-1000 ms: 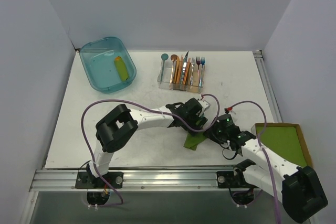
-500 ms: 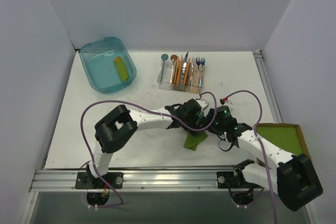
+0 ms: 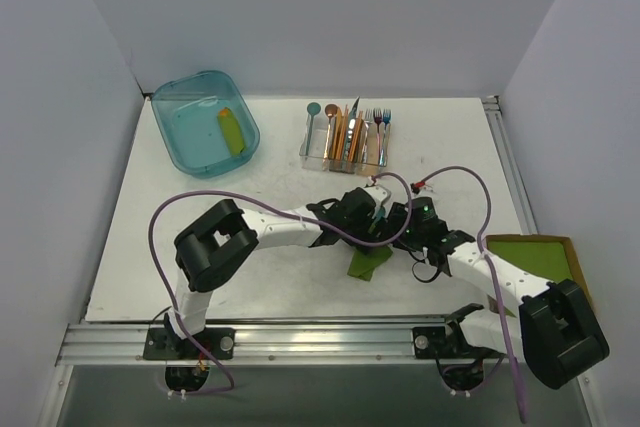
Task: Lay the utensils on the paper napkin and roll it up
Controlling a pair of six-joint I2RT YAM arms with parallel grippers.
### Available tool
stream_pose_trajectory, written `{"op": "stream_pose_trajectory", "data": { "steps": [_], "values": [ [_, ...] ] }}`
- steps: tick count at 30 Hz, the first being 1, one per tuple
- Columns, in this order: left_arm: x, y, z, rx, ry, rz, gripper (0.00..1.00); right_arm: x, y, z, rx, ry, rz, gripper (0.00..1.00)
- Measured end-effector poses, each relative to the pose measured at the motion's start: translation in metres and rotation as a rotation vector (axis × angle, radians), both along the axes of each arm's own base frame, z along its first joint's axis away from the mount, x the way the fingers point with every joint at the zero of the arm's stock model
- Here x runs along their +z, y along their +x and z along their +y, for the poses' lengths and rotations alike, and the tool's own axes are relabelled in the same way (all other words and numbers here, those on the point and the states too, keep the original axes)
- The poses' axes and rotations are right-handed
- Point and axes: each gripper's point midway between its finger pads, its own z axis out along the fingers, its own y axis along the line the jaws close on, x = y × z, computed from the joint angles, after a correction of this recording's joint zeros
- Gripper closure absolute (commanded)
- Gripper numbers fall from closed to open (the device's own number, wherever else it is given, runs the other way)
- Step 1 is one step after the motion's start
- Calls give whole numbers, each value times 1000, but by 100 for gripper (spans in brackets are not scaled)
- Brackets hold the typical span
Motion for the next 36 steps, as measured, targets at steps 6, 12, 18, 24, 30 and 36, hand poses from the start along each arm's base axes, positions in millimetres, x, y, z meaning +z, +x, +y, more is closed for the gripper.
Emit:
{"op": "stream_pose_trajectory", "data": {
  "steps": [6,12,18,24,30,36],
  "values": [
    [2,-2,-6,-20,-56,10,18,3,5,-2,-14,22,-23,59],
    [4,-13,-16,-64,-109,39,23,7,14,-16,-69,49,-41,57],
    [3,-20,-17,-79,-137,53,43,9,21,-24,-98,89,-51,57],
    [2,-22,-16,-83,-144,59,44,4,22,-17,-67,119,-31,57],
    [3,-23,-17,-84,-145,59,42,-7,16,-11,-20,125,14,53],
    [3,-24,-17,-87,-151,55,42,-15,10,-7,13,123,48,50]
  ]
}}
